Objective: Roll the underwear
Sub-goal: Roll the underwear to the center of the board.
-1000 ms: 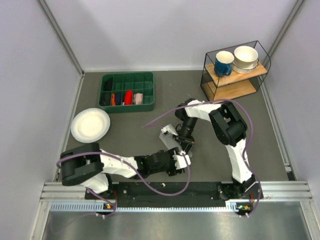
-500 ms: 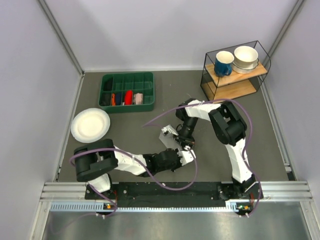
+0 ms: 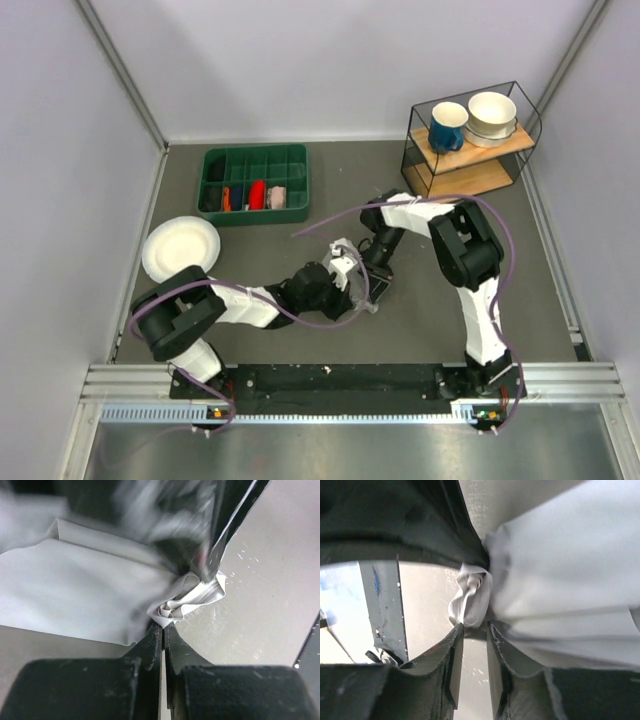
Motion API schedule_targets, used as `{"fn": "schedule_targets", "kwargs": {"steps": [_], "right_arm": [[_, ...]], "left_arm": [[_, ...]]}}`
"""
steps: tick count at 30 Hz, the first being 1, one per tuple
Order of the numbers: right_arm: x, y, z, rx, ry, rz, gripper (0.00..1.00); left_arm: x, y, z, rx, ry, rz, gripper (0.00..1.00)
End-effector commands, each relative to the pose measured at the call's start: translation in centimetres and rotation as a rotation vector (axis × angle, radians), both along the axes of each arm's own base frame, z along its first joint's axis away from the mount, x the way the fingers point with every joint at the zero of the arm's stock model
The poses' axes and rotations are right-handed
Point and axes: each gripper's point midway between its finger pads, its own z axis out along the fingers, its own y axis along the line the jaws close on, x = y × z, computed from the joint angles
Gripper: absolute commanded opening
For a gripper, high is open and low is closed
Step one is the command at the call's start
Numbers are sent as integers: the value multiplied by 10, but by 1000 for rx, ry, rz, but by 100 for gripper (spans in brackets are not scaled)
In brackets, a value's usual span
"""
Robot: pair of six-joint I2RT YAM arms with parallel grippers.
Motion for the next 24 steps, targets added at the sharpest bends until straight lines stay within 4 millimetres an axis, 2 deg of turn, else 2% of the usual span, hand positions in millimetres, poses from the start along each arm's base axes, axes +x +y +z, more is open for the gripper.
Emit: {"fn": "schedule_targets", "kwargs": {"steps": [1, 3, 4, 6, 7, 9, 13, 14, 16, 17, 18, 19, 20, 21, 22, 24], "right_arm": [[29, 4, 39, 124, -122, -65, 29], [32, 4, 46, 145, -133, -81, 30], [34, 3, 49, 153, -140, -91, 30], [36, 2, 58, 174, -168, -97, 30], [37, 1, 68, 196, -201, -92, 30], [34, 0, 74, 232, -247, -64, 30], [12, 1, 97, 431, -369, 72, 28], [-4, -2, 98, 465, -391, 118, 27], [-10, 4, 92, 520, -480, 200, 28], [-28, 4, 80, 510, -474, 250, 28], [-32, 8, 80, 505, -516, 270, 28], [-20, 15, 72, 489, -621, 303, 28], [-34, 20, 59, 480, -635, 352, 28], [-33, 23, 59, 471, -678, 348, 29], [-24, 29, 52, 465, -752, 359, 30], [-28, 38, 48, 460, -777, 371, 33]], "left_arm": [[-17, 8, -2, -106, 225, 29, 0], [-21, 10, -9, -126, 310, 42, 0], [-15, 13, -8, -148, 329, 64, 0], [-18, 14, -13, -174, 415, 77, 0], [-12, 16, -11, -197, 446, 108, 0], [-10, 20, -15, -210, 498, 134, 0], [-6, 28, -16, -255, 574, 200, 0], [-4, 29, -17, -259, 581, 209, 0], [-3, 32, -20, -263, 619, 242, 0], [-2, 30, -19, -270, 626, 241, 0], [-1, 31, -19, -274, 638, 244, 0], [-2, 30, -21, -273, 662, 251, 0], [0, 29, -21, -279, 668, 259, 0], [0, 29, -20, -285, 678, 260, 0], [-1, 28, -21, -290, 696, 265, 0], [1, 27, -20, -303, 710, 274, 0]]}}
